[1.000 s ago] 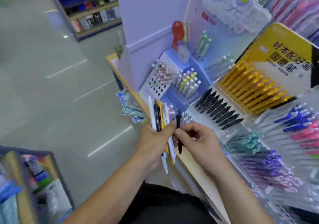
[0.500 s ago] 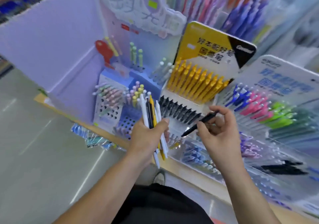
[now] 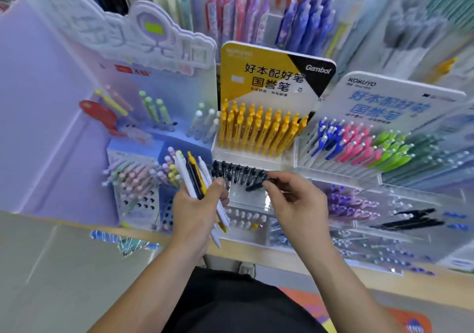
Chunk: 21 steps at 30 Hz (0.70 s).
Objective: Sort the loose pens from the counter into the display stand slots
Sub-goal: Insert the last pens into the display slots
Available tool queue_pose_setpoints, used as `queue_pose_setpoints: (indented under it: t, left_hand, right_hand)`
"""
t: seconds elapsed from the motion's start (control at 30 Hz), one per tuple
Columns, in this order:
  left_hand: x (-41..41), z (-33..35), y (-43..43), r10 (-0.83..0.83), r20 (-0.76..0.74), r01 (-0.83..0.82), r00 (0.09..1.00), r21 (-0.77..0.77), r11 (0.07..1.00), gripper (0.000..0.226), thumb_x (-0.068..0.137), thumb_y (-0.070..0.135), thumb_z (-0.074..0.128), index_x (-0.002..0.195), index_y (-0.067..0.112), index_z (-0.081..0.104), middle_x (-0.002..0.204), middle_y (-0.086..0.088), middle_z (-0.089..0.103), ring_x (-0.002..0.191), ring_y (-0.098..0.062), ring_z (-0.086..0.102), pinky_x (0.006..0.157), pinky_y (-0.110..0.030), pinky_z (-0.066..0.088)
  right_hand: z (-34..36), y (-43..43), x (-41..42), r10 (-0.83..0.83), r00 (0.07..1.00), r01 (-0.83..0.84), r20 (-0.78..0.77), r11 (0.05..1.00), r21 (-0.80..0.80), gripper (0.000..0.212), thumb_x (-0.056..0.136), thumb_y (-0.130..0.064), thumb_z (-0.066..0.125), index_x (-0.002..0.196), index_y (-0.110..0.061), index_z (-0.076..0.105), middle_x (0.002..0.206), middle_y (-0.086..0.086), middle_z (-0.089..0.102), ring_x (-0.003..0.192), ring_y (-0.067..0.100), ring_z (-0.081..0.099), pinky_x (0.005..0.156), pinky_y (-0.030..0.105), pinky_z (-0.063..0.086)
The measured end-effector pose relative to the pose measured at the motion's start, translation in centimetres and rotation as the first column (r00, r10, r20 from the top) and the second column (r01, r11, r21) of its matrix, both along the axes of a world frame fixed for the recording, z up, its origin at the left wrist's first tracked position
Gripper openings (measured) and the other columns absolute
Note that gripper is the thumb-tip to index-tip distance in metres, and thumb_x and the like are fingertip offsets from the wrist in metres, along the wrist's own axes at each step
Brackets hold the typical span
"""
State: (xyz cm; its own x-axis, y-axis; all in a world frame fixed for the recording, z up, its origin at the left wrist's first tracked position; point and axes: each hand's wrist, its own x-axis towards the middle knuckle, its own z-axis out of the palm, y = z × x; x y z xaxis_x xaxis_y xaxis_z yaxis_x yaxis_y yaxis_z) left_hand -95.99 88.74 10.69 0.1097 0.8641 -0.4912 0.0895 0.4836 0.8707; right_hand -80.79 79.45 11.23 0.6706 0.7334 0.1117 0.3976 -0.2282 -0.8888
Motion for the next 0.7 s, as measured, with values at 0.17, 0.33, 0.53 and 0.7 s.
queue_pose_setpoints:
  t: [0.17,0.33,0.53,0.7]
  left_hand:
    - [-0.9,-0.5,0.8,-0.014,0.007,0.014,1.0,0.013,1.0,0.015,0.095,0.024,0.078,0.103,0.015,0.07,0.078,-0.005,0.078,0.077,-0.024,0.078,0.079,-0.048,0.065]
    - [-1.6,-0.6,1.6,0.017,0.024,-0.017,1.0,0.009,1.0,0.015,0.092,0.022,0.08,0.101,0.012,0.073,0.079,-0.005,0.079,0.073,-0.018,0.078,0.068,-0.037,0.059]
    - [-1.6,-0.8,1.7,0.069,0.035,-0.068,0.997,-0.03,0.997,0.019,0.088,0.024,0.084,0.1,0.011,0.075,0.086,-0.005,0.079,0.073,-0.012,0.074,0.068,-0.032,0.058]
    - [-2.0,-0.7,1.7,0.074,0.044,-0.074,0.996,-0.02,0.997,0.016,0.089,0.02,0.084,0.1,0.012,0.075,0.09,-0.013,0.078,0.076,-0.018,0.074,0.073,-0.036,0.062]
  right_hand:
    - [-0.9,1.7,-2.3,-0.081,0.996,0.079,-0.025,0.994,-0.072,0.02,0.09,-0.011,0.076,0.11,-0.016,0.078,0.097,-0.006,0.077,0.087,0.004,0.072,0.084,0.036,0.06]
    - [0.7,1.5,-3.0,-0.053,0.985,0.061,0.167,0.997,-0.044,0.025,0.088,-0.003,0.075,0.111,-0.015,0.077,0.1,-0.008,0.076,0.092,0.001,0.072,0.087,0.021,0.057]
    - [0.0,2.4,-3.4,0.106,0.949,-0.057,0.298,0.984,-0.169,0.029,0.091,-0.004,0.07,0.118,-0.013,0.075,0.107,-0.003,0.076,0.095,0.013,0.073,0.088,0.034,0.059]
    - [-0.8,3.3,-3.6,0.264,0.866,-0.171,0.426,0.955,-0.244,0.038,0.092,0.002,0.065,0.128,-0.008,0.069,0.117,0.004,0.073,0.105,0.021,0.069,0.088,0.028,0.052]
